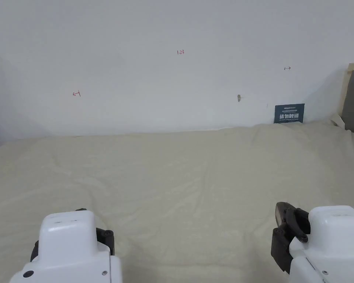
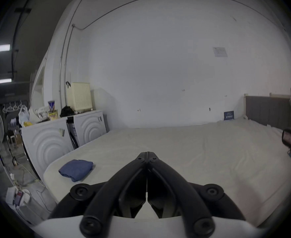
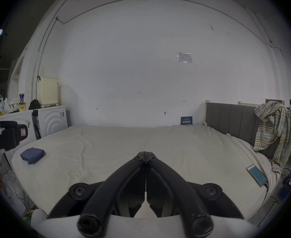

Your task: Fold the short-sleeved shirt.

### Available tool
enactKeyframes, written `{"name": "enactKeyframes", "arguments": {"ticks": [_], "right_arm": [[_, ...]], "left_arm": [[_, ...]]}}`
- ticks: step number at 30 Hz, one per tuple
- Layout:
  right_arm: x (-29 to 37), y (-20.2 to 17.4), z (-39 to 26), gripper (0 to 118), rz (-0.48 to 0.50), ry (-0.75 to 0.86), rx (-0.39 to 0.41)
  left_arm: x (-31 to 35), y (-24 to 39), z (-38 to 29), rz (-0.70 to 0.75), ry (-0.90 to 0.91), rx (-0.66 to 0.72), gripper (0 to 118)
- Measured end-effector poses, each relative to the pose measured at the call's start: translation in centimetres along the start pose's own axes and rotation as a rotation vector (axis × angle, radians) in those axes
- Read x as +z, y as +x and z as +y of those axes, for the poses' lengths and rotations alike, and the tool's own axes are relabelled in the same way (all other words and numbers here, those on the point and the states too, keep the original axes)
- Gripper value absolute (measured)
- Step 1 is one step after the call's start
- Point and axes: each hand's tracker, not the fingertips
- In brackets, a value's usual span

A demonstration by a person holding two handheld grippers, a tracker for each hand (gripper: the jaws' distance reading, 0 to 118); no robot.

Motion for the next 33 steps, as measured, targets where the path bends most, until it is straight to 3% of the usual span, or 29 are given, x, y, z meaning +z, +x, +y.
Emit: {"name": "enactKeyframes", "arguments": {"ticks": [1, 2, 5, 6, 7, 8, 9, 13, 17, 24, 27, 29, 31, 33], "right_arm": [[0.0, 0.0, 0.0, 15, 0.003, 0.003, -0.002], [0.1, 0.0, 0.1, 39, 0.003, 0.009, -0.004], [0.2, 0.2, 0.4, 62, 0.015, 0.016, -0.008], [0.3, 0.4, 0.5, 80, 0.033, 0.018, -0.020], [0.5, 0.5, 0.5, 89, 0.050, 0.035, -0.035], [0.8, 0.7, 0.8, 89, 0.048, 0.048, -0.067], [1.0, 0.8, 1.1, 89, 0.039, 0.052, -0.106], [0.8, 0.4, 2.2, 89, -0.082, -0.013, -0.112], [0.6, 1.0, 2.2, 89, 0.032, -0.015, -0.071], [1.1, -1.0, 1.7, 94, -0.132, 0.026, 0.120], [1.0, -1.2, 1.4, 94, -0.120, 0.019, 0.114], [0.9, -1.6, 1.2, 94, -0.168, 0.010, 0.140], [1.2, -1.4, 0.9, 94, -0.091, 0.065, 0.158], [1.3, -1.4, 1.0, 94, -0.114, 0.055, 0.132]], "left_arm": [[0.1, -0.1, 0.0, -0.009, -0.001, 0.005, 3], [0.3, -0.1, 0.1, -0.017, -0.002, 0.007, 18], [0.6, -0.3, 0.5, -0.039, -0.015, 0.039, 39], [0.5, -0.4, 0.8, -0.047, -0.025, 0.042, 63], [0.6, -0.5, 0.8, -0.055, -0.022, 0.042, 83], [0.7, -0.4, 0.9, -0.052, -0.017, 0.039, 96], [0.7, -0.3, 1.0, -0.035, -0.013, 0.031, 101], [0.9, -0.5, 1.5, -0.050, -0.010, 0.041, 104], [1.1, -0.7, 1.9, -0.089, -0.016, 0.057, 104], [1.0, -0.7, 1.6, -0.085, -0.037, 0.026, 104], [1.0, -0.7, 1.5, -0.087, -0.043, 0.033, 104], [1.0, -0.7, 1.4, -0.088, -0.046, 0.035, 104], [1.0, -0.8, 1.4, -0.087, -0.046, 0.035, 104], [1.1, -0.7, 1.5, -0.081, -0.038, 0.029, 104]]}}
